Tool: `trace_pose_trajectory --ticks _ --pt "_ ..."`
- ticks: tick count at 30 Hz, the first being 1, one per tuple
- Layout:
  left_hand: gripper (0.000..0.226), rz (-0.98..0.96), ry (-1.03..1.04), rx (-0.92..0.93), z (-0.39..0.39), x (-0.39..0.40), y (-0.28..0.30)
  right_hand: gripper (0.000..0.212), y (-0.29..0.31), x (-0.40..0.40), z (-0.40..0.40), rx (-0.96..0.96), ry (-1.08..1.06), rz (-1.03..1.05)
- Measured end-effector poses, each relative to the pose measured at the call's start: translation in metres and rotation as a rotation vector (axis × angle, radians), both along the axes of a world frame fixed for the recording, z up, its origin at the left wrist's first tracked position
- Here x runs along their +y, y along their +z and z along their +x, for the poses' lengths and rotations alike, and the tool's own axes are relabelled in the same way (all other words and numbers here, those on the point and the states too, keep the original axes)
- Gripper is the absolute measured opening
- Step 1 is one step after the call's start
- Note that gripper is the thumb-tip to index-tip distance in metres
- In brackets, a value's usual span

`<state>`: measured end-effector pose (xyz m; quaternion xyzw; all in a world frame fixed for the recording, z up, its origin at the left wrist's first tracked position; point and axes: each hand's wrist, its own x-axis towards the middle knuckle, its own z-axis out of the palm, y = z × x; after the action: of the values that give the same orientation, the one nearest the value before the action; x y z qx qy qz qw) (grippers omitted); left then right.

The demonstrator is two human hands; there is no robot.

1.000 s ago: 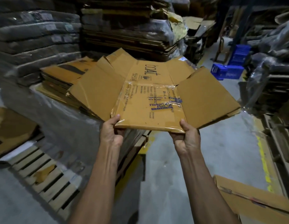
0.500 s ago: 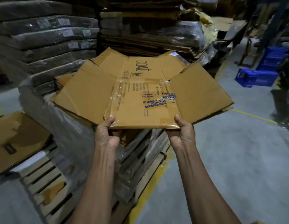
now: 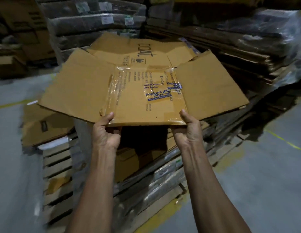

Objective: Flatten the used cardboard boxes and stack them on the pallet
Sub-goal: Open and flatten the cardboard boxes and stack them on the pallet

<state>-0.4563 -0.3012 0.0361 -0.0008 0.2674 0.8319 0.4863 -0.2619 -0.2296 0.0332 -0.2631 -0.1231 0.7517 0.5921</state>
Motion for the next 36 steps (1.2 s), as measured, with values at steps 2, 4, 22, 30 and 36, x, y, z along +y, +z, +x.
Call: trace_pose_trajectory --ticks 2,4,22,30,36 --pt "0.020 0.006 0.067 -0.019 0.002 0.015 0.008 0.045 0.010 0.022 -0.002 0.003 0.058 0.008" --pt "0.019 0.023 0.123 -0.044 0.003 0.025 0.014 0.054 0.019 0.043 -0.006 -0.007 0.107 0.022" --pt "0.022 -0.472 0.000 -0.165 0.020 0.148 -0.051 0.035 -0.038 0.199 -0.038 -0.361 0.321 -0.268" --pt "0.014 -0.656 -0.063 0.048 0.020 0.159 -0.077 0.035 -0.069 0.220 -0.039 -0.822 0.295 -0.190" --pt "0.041 -0.826 -0.089 0.239 0.019 0.172 -0.078 0.024 -0.080 0.233 -0.043 -1.002 0.312 -0.146"
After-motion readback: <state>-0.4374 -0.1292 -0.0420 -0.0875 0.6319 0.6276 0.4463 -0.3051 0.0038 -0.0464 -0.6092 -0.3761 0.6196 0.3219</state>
